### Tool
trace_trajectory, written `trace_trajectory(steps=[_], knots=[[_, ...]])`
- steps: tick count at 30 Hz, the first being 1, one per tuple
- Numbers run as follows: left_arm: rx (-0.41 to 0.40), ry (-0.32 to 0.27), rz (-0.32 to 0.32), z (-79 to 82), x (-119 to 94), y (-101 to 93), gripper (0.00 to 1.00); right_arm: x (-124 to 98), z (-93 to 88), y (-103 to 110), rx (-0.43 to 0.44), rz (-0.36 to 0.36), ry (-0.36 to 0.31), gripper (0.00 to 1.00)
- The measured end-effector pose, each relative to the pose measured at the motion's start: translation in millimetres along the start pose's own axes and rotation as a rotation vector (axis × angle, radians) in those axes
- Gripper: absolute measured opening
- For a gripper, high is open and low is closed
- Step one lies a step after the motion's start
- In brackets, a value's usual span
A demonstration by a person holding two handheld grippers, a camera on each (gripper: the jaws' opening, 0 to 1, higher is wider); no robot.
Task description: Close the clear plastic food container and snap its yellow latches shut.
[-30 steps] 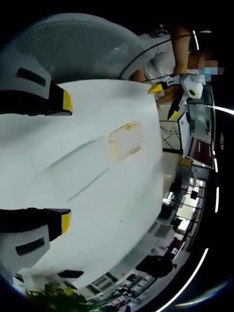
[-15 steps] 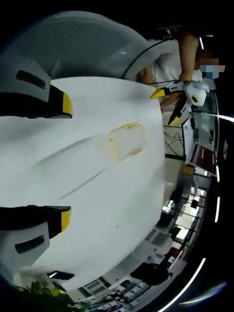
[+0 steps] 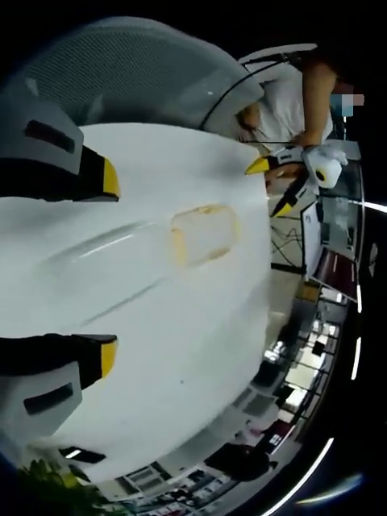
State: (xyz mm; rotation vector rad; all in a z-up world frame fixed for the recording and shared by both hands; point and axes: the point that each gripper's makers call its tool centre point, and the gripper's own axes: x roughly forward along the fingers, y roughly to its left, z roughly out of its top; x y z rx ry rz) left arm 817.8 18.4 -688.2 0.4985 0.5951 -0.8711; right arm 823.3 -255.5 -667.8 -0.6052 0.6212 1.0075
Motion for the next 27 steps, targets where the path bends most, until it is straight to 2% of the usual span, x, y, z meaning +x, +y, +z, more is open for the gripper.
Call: trace_trajectory(steps=[16,27], knots=[[0.095,0.068,-0.063,-9.3,16,11.3,0.54,29,26.2,5,-0.079,0.065,0.038,0.55],[0.158,0.131,-0.107,-24.0,25,22.7,0.5,54,41.6,16,-0.116,0.118,0.076,0.51]])
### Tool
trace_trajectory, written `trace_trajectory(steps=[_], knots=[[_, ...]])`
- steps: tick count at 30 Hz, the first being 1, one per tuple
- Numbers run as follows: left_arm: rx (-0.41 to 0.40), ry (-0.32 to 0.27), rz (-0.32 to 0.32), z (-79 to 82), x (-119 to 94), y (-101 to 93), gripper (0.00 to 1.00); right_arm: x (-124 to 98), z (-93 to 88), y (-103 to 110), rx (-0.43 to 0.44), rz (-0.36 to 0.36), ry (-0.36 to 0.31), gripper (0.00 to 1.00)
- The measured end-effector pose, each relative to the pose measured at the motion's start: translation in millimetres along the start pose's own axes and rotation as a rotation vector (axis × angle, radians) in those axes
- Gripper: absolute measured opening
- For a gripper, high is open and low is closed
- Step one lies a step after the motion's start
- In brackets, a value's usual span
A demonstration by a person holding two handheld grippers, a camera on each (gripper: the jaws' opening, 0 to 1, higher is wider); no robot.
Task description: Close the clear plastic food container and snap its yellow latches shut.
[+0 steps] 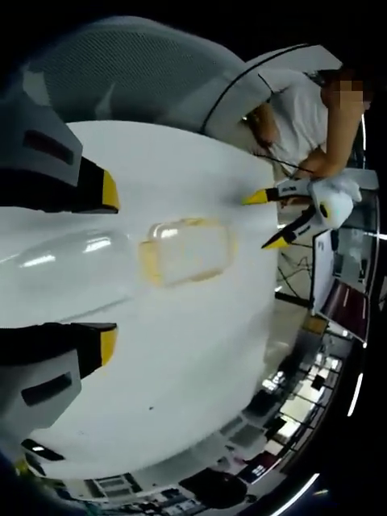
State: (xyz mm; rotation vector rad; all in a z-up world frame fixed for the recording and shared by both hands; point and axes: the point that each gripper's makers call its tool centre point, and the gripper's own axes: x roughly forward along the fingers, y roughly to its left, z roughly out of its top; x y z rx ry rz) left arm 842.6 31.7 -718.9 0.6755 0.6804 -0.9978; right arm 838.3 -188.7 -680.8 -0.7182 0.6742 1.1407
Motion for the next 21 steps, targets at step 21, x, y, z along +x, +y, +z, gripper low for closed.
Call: trace_trajectory(steps=[21], knots=[[0.092,0.109,-0.082,-18.5,20,22.0,0.44,55,21.9,3,-0.086,0.112,0.124,0.44]])
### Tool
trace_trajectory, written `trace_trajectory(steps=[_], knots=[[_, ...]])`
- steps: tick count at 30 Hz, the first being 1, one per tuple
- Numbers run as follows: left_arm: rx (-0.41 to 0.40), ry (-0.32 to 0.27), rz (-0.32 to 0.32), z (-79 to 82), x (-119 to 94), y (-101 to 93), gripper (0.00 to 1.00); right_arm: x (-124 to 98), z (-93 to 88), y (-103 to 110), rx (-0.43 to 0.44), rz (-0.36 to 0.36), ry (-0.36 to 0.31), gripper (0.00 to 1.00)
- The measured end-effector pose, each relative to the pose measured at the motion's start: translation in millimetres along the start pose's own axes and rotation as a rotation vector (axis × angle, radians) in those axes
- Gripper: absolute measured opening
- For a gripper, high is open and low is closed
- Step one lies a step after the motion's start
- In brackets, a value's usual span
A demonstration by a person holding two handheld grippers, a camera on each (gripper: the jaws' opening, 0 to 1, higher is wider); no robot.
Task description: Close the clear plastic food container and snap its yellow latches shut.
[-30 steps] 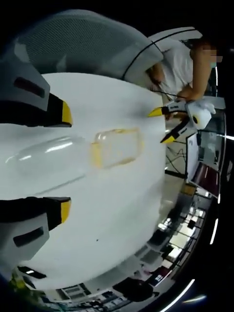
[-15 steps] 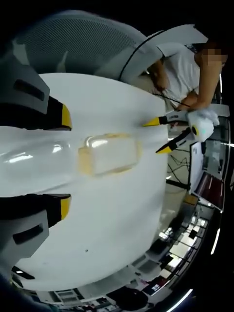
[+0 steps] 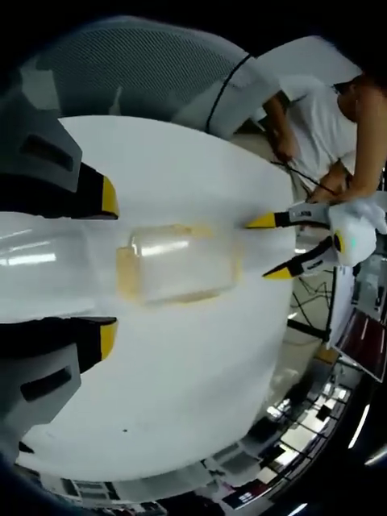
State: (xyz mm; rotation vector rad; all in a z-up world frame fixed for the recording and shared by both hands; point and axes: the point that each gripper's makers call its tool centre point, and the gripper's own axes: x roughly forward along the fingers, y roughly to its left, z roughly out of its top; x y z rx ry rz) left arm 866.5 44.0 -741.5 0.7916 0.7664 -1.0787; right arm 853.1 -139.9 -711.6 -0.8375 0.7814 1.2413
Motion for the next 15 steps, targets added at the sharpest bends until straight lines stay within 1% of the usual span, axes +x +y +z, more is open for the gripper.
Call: trace_trajectory(steps=[6,9,15], knots=[[0.018,0.016,-0.023,-6.6,10,8.8,0.42,16,-4.2,-1,-0.009,0.021,0.046,0.42],[0.032,0.028,-0.039,-8.9,14,8.5,0.41,23,-4.2,0,-0.024,0.029,0.063,0.41],[0.054,0.034,-0.059,-8.5,22,8.0,0.4,35,-2.1,-1,-0.041,0.041,0.093,0.4]])
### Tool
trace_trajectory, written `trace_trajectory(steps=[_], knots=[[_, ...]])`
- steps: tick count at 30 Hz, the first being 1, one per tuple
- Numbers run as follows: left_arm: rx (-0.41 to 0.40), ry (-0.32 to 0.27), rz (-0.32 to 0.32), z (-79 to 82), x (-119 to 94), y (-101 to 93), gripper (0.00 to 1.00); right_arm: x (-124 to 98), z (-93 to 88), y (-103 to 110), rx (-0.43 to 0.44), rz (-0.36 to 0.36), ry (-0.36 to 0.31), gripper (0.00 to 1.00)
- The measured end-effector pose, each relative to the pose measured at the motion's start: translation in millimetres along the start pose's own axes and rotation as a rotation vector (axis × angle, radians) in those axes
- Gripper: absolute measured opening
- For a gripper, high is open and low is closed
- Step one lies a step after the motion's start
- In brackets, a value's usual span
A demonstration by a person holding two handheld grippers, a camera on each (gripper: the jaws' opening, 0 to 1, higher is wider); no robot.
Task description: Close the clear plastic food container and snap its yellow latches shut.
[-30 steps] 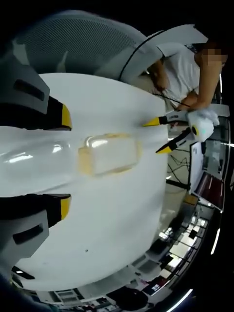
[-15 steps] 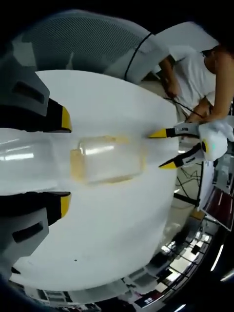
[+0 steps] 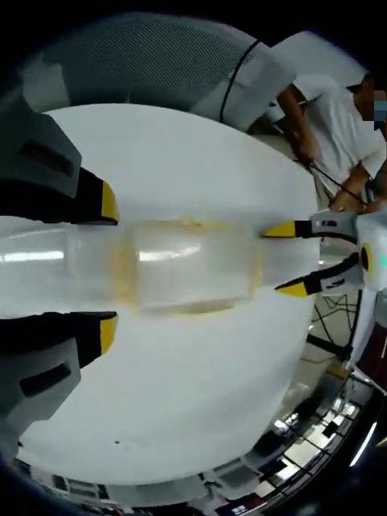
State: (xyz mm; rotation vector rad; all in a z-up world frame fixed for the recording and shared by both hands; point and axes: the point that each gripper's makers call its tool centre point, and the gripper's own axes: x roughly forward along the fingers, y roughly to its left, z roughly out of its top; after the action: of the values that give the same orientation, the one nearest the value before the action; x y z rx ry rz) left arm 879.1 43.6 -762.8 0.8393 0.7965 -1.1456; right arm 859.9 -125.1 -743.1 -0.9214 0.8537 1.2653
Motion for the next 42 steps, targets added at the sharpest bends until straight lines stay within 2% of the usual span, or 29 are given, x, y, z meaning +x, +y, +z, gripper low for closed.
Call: trace_trajectory(steps=[8,12,18,31,35,42], knots=[[0.027,0.019,-0.021,-4.6,7,-0.2,0.38,22,-0.6,0,-0.049,0.013,0.079,0.39],[0.038,0.025,-0.032,-5.6,9,0.9,0.38,32,-8.1,-3,-0.074,0.003,0.136,0.39],[0.059,0.035,-0.052,-5.3,11,2.8,0.38,42,-15.6,-4,-0.076,0.009,0.18,0.4],[0.146,0.094,-0.144,-6.7,22,-5.6,0.38,46,-15.3,-4,-0.045,0.042,0.171,0.39],[0.15,0.096,-0.156,-7.4,22,-6.1,0.34,46,-14.8,-3,-0.056,0.047,0.162,0.38],[0.147,0.085,-0.14,-7.6,21,-6.2,0.33,46,-14.6,-2,-0.052,0.046,0.154,0.36]])
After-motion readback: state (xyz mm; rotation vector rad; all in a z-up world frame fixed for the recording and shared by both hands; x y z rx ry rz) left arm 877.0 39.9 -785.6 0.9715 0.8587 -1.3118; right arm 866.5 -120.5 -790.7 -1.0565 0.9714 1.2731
